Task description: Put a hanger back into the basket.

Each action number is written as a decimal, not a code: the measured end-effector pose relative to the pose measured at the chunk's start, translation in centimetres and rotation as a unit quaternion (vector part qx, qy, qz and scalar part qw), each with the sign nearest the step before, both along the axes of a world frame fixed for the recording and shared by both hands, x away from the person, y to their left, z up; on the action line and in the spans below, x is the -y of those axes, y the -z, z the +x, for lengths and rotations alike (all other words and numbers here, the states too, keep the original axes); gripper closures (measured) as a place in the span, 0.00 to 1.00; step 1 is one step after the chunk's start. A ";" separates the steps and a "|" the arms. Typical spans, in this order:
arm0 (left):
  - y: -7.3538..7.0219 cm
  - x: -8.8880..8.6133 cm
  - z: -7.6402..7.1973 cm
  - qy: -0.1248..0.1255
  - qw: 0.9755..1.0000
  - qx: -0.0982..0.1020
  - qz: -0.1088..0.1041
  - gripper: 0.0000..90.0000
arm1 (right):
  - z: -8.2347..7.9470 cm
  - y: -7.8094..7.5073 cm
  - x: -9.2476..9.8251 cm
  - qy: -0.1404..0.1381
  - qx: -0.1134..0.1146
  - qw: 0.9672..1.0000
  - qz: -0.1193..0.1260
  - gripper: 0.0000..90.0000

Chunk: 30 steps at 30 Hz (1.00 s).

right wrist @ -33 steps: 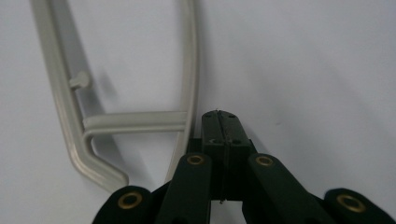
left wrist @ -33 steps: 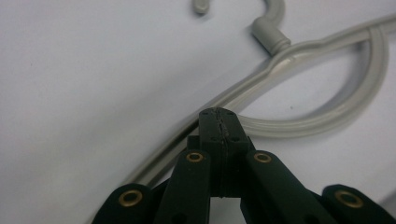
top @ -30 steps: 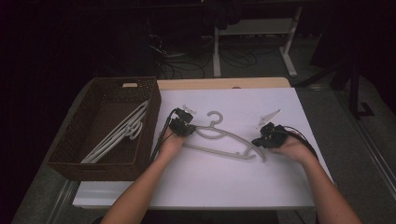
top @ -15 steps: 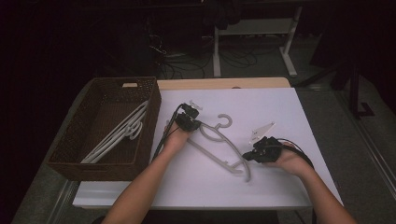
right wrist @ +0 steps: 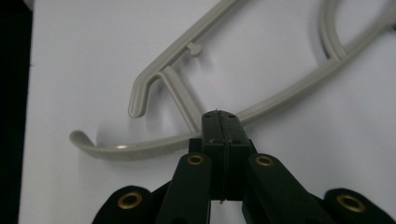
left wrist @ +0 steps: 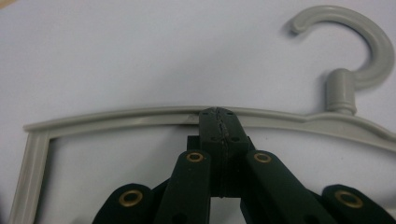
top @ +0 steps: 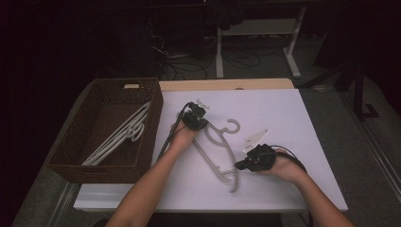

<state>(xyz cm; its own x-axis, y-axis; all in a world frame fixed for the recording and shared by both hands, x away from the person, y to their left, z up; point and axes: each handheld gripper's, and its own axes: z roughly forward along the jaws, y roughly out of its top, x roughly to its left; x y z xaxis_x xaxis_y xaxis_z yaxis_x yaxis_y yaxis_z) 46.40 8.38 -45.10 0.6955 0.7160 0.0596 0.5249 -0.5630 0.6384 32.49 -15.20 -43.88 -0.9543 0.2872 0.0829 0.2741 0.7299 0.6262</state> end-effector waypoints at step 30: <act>-1.1 3.3 -1.2 0.079 0.996 -0.009 -0.043 1.00 | -1.1 -0.1 -8.5 -0.073 0.026 0.996 0.042 0.99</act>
<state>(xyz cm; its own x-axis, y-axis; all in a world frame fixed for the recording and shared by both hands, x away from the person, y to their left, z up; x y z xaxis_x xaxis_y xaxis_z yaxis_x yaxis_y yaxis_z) 45.17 5.05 -44.01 0.8002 0.5996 -0.0109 0.4463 -0.5831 0.6788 31.43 -6.69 -43.80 -0.9890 0.1393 0.0505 0.1349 0.7045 0.6968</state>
